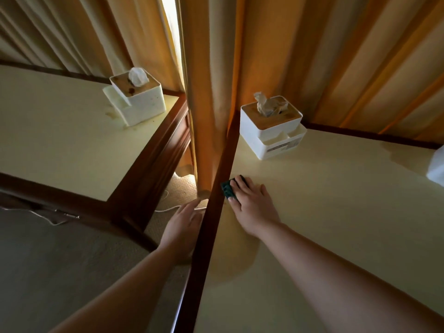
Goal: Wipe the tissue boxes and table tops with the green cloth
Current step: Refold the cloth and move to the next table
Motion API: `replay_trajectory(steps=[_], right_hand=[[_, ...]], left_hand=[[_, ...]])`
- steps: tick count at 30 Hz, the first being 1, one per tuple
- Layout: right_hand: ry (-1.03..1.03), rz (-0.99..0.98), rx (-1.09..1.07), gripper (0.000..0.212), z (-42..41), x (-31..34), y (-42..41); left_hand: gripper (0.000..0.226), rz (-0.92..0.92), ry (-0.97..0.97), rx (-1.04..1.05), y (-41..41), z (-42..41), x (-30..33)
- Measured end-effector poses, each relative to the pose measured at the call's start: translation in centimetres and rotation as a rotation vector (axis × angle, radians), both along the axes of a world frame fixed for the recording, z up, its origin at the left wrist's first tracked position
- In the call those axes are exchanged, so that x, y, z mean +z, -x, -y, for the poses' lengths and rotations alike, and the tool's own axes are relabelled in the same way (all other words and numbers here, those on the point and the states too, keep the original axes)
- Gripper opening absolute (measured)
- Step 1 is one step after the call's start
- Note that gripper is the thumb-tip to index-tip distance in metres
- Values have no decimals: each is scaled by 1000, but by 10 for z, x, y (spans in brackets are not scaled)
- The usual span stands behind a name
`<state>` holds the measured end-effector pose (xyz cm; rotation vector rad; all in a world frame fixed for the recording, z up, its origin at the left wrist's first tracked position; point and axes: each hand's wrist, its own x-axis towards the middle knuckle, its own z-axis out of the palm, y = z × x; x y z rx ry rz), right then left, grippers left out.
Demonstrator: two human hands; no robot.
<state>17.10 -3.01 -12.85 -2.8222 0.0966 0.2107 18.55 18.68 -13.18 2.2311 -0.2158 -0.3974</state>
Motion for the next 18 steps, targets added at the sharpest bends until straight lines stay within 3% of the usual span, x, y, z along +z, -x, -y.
replay_trajectory(steps=[5, 8, 14, 18], right_hand=[[1, 49, 154, 74, -29, -2, 49], [-7, 65, 179, 63, -31, -8, 91], [27, -8, 39, 63, 3, -4, 148], [50, -71, -68, 66, 32, 2, 123]], left_hand=[[42, -15, -28, 12, 21, -7, -12], [38, -4, -21, 16, 34, -9, -11], [37, -3, -82, 30, 54, -19, -1], [30, -11, -116, 85, 64, -21, 8]])
